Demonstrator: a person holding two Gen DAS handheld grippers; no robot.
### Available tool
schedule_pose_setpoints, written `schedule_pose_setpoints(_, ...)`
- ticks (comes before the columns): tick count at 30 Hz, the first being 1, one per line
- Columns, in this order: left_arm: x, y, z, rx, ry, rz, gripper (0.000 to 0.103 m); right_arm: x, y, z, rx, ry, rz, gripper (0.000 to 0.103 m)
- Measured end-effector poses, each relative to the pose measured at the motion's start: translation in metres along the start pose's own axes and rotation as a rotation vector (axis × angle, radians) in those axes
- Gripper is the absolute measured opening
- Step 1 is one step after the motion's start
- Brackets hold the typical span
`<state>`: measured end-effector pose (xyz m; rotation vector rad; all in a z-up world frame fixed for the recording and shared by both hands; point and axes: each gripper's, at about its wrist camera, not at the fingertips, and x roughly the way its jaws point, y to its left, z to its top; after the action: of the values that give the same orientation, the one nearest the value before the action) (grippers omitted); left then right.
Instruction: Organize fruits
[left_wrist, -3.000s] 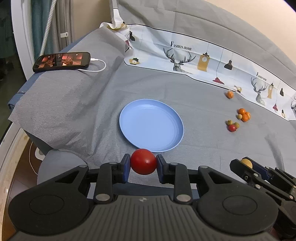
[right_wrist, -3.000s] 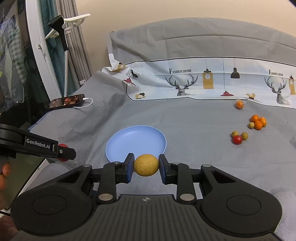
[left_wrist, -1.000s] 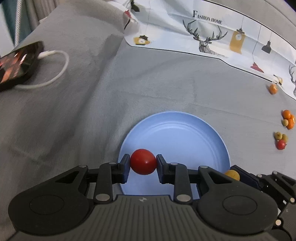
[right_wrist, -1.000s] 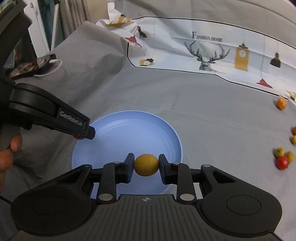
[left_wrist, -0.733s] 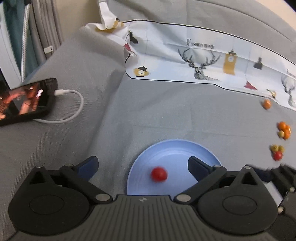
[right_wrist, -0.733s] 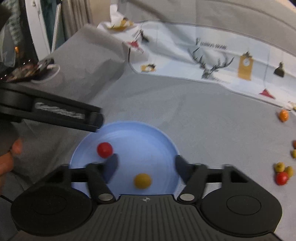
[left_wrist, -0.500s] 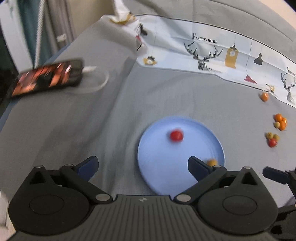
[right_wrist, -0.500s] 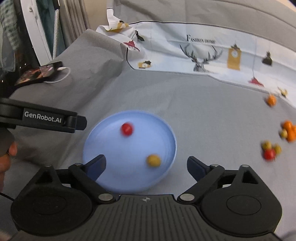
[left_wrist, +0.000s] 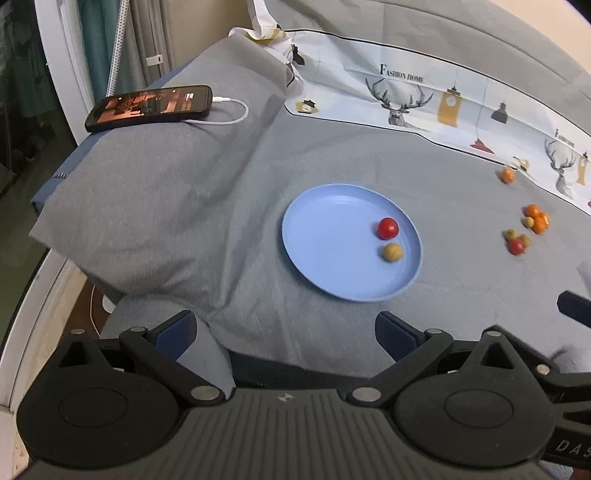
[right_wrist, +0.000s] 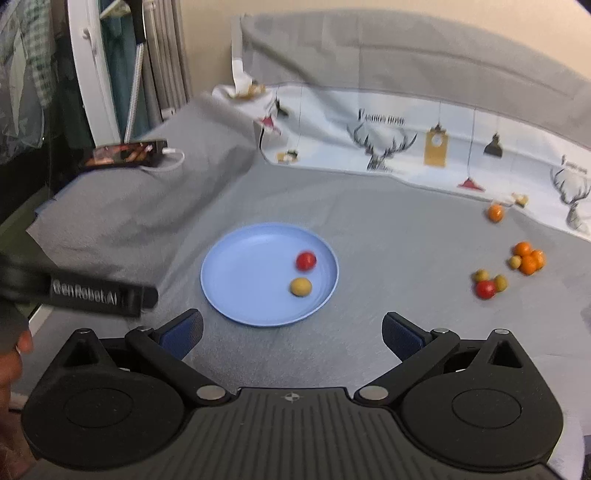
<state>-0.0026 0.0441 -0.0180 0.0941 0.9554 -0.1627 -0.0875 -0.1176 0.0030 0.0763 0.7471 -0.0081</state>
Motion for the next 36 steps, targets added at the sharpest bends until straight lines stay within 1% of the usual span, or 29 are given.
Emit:
schedule_pose_setpoints(6,-0.030,-0.006,-0.010,0.004,-0.054,-0.006,0.103,-0.033,-0.001,-0.009,-0.011,-0.071,-0.004,0.102)
schedule_pose_setpoints(9,-0.041,-0.010,-0.017,0.015,-0.065,-0.009,0.103,-0.047,0.000,-0.012,-0.013,-0.106,-0.005,0.102)
schedule_pose_setpoints(13,-0.049,-0.011,-0.018,0.015,-0.085,-0.007,0.103,-0.059,0.001,-0.016,-0.014,-0.133,-0.004,0.102)
schedule_pose_setpoints(23,-0.054,-0.005,-0.020,0.007,-0.093,-0.012,0.103,-0.066,0.004,-0.017,-0.011,-0.147,-0.005,0.102)
schedule_pose_setpoints(36,-0.046,-0.001,-0.021,0.002,-0.069,-0.017,0.103,-0.058,0.006,-0.017,-0.012,-0.116,0.004,0.102)
